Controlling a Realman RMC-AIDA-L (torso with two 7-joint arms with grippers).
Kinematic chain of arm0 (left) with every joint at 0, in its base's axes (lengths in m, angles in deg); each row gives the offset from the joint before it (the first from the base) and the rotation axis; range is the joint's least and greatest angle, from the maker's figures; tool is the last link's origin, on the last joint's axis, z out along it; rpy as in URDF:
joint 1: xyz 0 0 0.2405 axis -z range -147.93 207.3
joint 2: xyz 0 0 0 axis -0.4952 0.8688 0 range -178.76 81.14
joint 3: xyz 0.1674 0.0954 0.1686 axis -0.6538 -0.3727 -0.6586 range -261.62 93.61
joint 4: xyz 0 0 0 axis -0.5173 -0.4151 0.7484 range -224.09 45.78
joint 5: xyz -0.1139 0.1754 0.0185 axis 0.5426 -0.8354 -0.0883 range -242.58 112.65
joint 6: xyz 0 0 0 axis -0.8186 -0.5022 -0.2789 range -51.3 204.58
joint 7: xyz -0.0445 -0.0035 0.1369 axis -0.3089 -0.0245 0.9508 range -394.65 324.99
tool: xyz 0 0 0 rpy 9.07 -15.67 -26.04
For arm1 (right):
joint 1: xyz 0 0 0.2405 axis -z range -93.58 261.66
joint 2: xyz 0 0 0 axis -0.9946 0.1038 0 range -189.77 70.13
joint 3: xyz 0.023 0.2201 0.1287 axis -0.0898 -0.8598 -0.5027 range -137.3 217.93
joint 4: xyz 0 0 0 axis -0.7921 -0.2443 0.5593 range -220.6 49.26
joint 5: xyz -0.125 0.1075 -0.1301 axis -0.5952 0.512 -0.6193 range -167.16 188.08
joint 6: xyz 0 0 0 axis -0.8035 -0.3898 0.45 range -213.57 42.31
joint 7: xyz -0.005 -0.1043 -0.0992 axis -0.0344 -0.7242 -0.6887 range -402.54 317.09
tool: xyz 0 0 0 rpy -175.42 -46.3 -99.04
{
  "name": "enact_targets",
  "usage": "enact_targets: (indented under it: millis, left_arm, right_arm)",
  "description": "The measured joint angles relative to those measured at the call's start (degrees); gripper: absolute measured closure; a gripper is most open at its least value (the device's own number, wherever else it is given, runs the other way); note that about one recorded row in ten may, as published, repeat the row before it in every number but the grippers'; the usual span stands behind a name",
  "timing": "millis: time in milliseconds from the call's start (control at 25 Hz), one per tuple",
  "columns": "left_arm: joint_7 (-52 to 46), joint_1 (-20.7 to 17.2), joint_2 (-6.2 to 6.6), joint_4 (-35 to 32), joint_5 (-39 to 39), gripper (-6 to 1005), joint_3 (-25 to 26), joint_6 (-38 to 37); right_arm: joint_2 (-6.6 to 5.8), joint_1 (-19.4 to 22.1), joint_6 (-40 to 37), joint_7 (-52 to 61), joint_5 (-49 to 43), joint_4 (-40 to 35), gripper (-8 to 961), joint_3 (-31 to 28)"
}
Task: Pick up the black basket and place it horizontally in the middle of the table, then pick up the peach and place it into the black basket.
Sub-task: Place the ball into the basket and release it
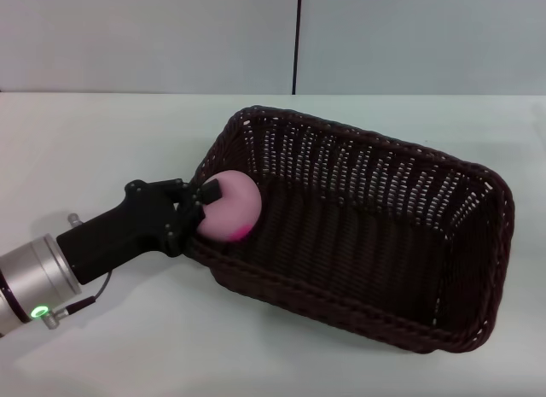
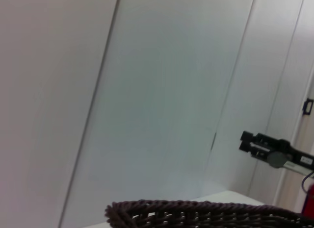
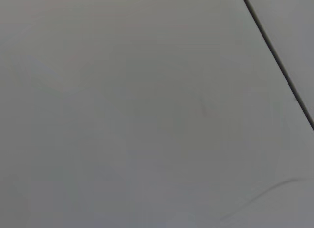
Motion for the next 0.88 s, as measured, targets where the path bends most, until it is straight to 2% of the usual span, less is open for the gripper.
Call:
enact_targets:
  millis: [440,880]
  left_arm:
    - [0.0,-0.75,0.2,-3.05,0.42,944,1.73,0.75]
    - [0.13,-1.36,0.01,-2.69,0.54,938,8.23,1.49]
  right_arm:
    - [0.0,-0.05,0.09,-0.3,0.55,0.23,342,0.0]
    - [0.0,0.21,0.49,-0.3,0.67,0.22,342,0.0]
